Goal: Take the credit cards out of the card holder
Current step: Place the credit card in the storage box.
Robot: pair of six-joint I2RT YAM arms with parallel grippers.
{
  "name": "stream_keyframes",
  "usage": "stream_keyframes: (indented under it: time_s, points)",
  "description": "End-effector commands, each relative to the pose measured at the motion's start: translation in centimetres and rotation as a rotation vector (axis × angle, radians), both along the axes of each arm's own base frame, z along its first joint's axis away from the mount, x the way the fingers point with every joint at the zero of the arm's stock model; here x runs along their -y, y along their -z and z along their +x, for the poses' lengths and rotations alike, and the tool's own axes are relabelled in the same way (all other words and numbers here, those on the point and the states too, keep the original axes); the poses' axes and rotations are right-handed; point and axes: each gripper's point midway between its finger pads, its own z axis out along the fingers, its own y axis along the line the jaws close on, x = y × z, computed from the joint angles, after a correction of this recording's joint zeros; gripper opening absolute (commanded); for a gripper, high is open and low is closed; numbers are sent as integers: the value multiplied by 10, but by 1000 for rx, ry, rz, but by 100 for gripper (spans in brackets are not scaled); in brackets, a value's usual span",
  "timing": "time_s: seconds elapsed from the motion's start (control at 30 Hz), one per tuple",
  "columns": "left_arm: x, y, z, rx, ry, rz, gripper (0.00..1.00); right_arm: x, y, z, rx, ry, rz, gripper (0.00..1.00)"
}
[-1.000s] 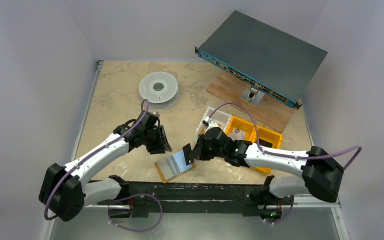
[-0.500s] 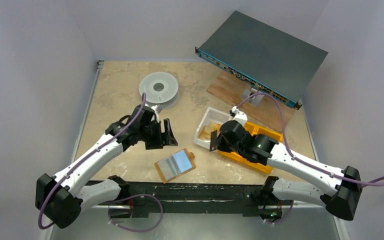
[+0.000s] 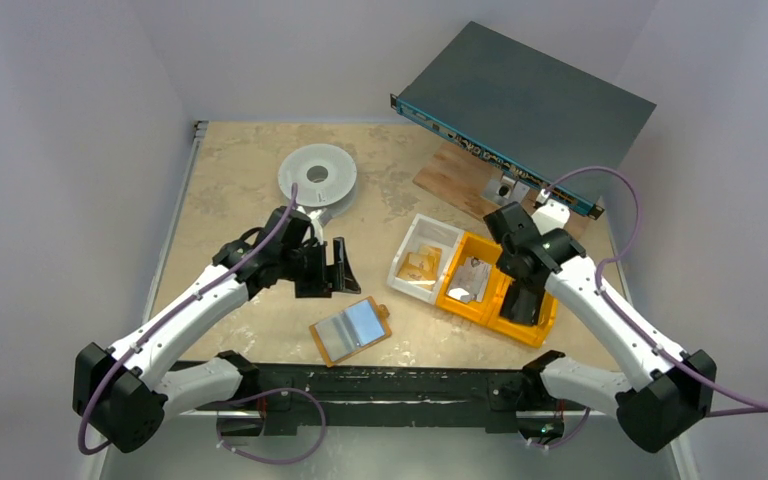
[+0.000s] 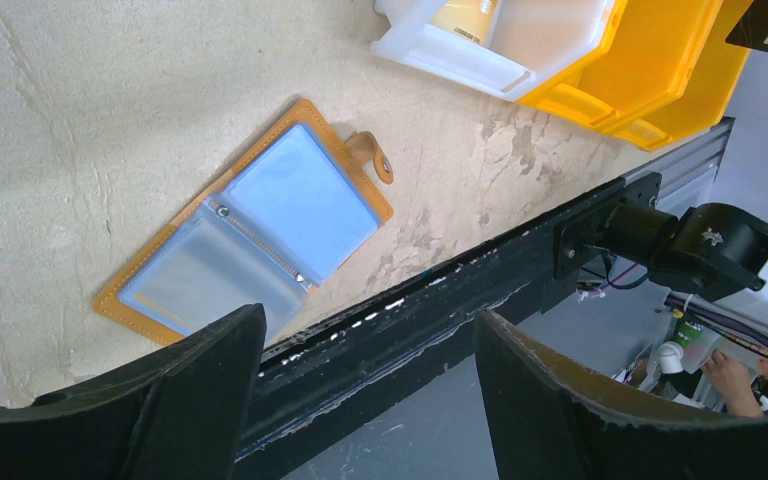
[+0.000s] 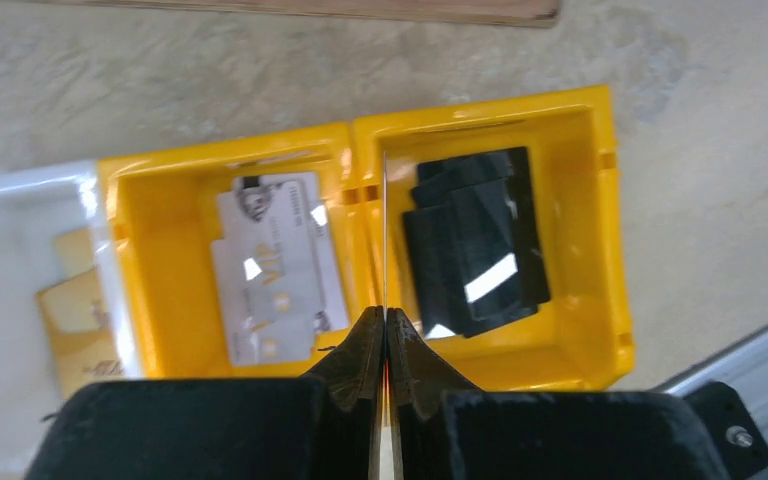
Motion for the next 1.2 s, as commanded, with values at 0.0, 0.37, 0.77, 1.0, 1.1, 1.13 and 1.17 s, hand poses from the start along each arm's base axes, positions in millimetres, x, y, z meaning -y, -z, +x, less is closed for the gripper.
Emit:
stream_keyframes:
  time_s: [0.0, 0.37, 0.77, 1.0, 1.1, 1.13, 1.17]
  points:
    - [11, -18, 7, 55, 40, -53, 76, 32, -1, -2, -75, 75, -123, 0]
    - [12, -21, 7, 63, 56, -61, 76, 39, 14, -5, -184, 102, -177, 0]
    - [10, -15, 4, 54, 61, -49, 76, 19, 14, -11, -163, 5, -48, 31]
    - [-3, -9, 4, 64, 18, 5, 77, -35, 0, 3, -24, -244, 184, 47]
    - [-15, -2, 5, 56, -23, 42, 77, -66, -11, 4, 51, -355, 277, 57]
    - [-19, 0, 6, 53, -35, 50, 77, -78, -15, 4, 70, -394, 297, 60]
    - [-23, 1, 7, 49, -49, 60, 77, -92, -17, 2, 79, -436, 310, 62]
